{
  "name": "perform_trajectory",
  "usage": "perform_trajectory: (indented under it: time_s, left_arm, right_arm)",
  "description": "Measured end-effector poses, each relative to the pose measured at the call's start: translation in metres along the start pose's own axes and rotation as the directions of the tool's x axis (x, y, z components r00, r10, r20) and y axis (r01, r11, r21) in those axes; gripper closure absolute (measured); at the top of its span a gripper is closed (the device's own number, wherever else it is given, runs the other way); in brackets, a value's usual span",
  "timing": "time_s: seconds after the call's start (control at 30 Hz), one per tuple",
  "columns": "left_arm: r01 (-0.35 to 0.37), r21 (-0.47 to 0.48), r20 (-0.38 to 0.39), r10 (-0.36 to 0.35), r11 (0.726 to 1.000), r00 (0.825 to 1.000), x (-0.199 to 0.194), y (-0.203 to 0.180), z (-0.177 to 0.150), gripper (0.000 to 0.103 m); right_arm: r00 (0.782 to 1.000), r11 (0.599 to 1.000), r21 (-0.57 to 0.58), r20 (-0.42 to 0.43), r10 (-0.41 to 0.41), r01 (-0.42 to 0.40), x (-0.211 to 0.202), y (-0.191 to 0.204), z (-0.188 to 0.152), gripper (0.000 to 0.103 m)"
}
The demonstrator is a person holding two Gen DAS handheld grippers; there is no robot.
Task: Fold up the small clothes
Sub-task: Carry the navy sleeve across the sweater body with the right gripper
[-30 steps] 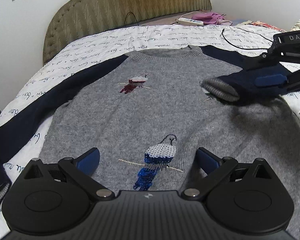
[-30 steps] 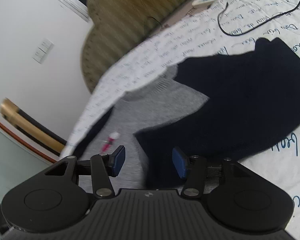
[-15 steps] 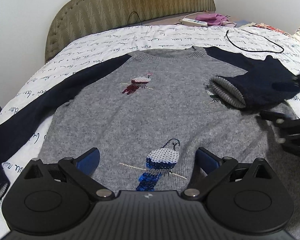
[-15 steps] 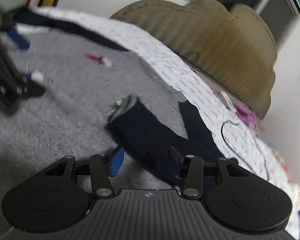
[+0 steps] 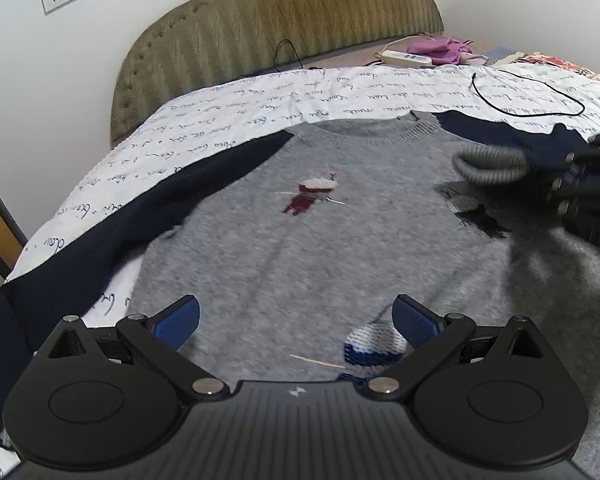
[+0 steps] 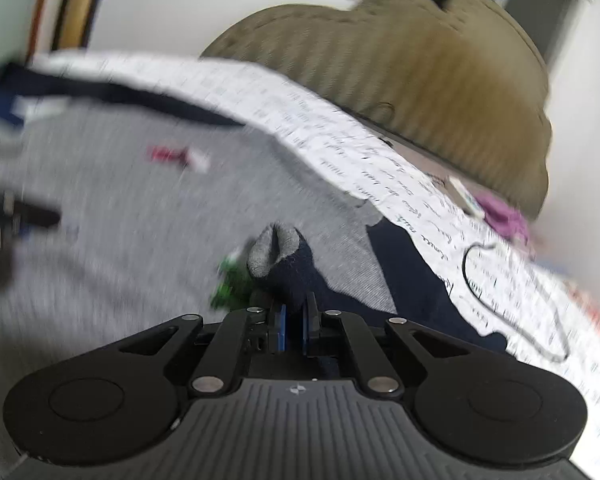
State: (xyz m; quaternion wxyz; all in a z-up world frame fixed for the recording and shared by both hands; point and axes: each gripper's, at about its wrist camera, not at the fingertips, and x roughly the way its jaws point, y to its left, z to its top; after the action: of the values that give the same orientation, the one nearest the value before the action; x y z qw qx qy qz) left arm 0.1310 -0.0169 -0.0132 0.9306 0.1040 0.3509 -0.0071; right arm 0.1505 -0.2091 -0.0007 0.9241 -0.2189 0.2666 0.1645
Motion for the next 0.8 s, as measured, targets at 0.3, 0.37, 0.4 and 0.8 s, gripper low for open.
perform_trajectory:
  time_s: [0.3, 0.37, 0.4, 0.8]
  left_arm:
    - [-0.011, -0.029, -0.004, 0.011, 1.0, 1.0, 0.005, 0.018, 0.001, 0.0]
    - [-0.013, -0.03, 0.001, 0.013, 0.999, 1.0, 0.005, 0.022, 0.0, 0.0]
    - [-0.013, -0.028, 0.008, 0.014, 1.0, 1.0, 0.005, 0.024, 0.0, 0.0]
    - [-0.029, -0.041, 0.011, 0.029, 0.999, 1.0, 0.007, 0.044, -0.008, 0.0]
  right_arm:
    - [0.993, 0.95, 0.294, 0.081, 0.084, -0.105, -0.009, -0.033, 0.043, 0.095]
    - [0.992, 0.944, 0.312, 0.092, 0.086, -0.111, -0.008, -0.032, 0.053, 0.095]
    - [0.991, 0.94, 0.32, 0.099, 0.089, -0.116, -0.007, -0.031, 0.059, 0.095]
    - [0.972, 0.89, 0.401, 0.17, 0.16, -0.216, 0.018, -0.008, 0.113, 0.095]
